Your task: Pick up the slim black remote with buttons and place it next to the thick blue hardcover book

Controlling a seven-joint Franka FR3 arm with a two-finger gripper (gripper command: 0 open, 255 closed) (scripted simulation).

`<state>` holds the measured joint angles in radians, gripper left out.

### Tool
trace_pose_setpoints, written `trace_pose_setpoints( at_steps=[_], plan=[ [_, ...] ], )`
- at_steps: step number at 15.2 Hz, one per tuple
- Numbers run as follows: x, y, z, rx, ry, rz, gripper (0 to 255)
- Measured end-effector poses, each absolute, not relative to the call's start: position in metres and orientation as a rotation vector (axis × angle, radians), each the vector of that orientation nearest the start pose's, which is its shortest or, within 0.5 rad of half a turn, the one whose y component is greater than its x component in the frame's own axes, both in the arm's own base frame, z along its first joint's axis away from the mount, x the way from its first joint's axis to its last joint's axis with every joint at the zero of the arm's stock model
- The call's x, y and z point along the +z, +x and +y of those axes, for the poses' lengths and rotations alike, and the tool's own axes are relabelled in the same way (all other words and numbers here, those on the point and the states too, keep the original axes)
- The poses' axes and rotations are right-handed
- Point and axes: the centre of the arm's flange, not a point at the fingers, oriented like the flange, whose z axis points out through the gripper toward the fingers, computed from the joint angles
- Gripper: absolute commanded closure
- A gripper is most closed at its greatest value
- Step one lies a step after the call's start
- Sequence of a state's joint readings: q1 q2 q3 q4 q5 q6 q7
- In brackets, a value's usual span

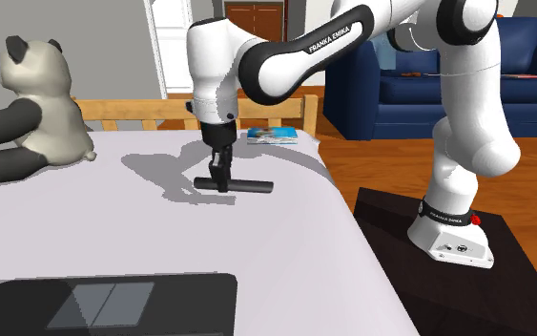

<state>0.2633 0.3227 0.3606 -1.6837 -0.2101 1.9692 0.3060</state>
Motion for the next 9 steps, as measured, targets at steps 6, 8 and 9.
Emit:
trace_pose_setpoints(
  at_steps=[6,8,9],
  plan=[
    [0.421,0.552,0.271,-0.039,-3.161,-0.615,255],
    [0.421,0.553,0.241,-0.038,-3.161,-0.614,255],
    [0.421,0.556,0.23,-0.038,-3.161,-0.615,255]
  ],
)
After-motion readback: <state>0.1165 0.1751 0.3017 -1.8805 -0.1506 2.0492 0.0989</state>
